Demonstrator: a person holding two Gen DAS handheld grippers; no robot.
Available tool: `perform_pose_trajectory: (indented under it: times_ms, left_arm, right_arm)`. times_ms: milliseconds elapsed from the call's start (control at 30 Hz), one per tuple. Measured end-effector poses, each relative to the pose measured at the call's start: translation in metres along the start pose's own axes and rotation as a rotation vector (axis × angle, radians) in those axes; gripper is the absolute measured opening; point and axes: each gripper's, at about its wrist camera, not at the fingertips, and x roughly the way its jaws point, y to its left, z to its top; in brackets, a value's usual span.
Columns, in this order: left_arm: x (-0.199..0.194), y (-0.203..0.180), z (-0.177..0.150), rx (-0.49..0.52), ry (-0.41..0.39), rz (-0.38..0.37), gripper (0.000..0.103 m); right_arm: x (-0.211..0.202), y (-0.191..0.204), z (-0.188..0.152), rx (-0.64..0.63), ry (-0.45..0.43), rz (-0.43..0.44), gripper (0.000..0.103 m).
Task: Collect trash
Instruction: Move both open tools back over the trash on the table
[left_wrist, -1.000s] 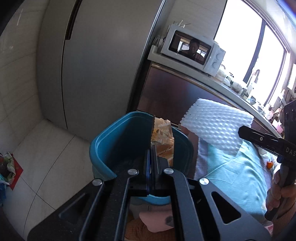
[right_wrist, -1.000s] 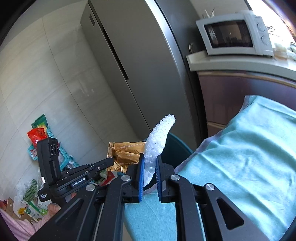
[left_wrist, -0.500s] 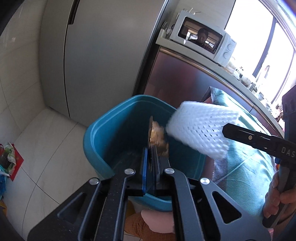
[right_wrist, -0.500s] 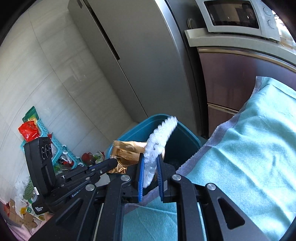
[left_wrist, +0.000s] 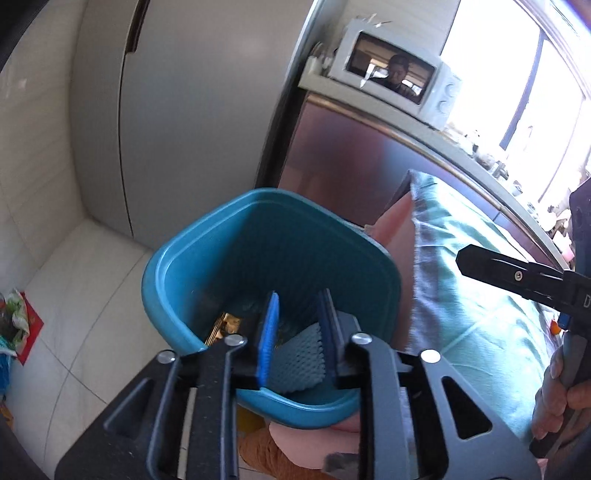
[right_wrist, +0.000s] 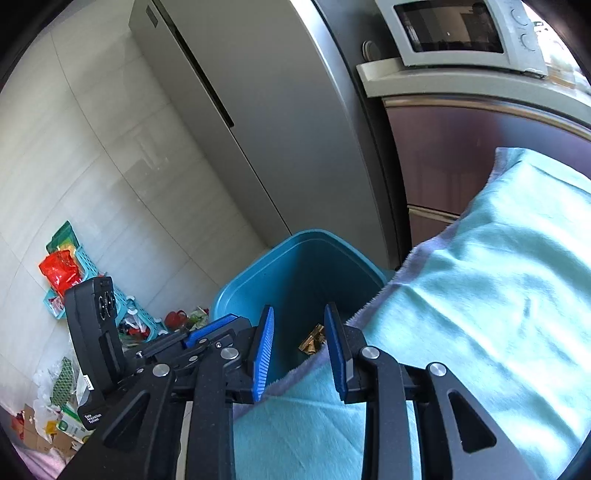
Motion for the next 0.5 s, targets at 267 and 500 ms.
perform_pose_trajectory:
  times_ms: [267,500]
  left_arm:
    - [-0.031,-0.065,0.001,0.147,-0.088,-0.121,0.046]
    - [-0.041,-0.136,-0.007,0.264,-0.074,-0.300,0.048]
  right_arm:
    - [-0.072,-0.014,-0.014,-0.022,-0.120,-0.072,0.037]
    - [-0.146,-0.049,-0.040,0.039,-0.215,-0.187,0.041]
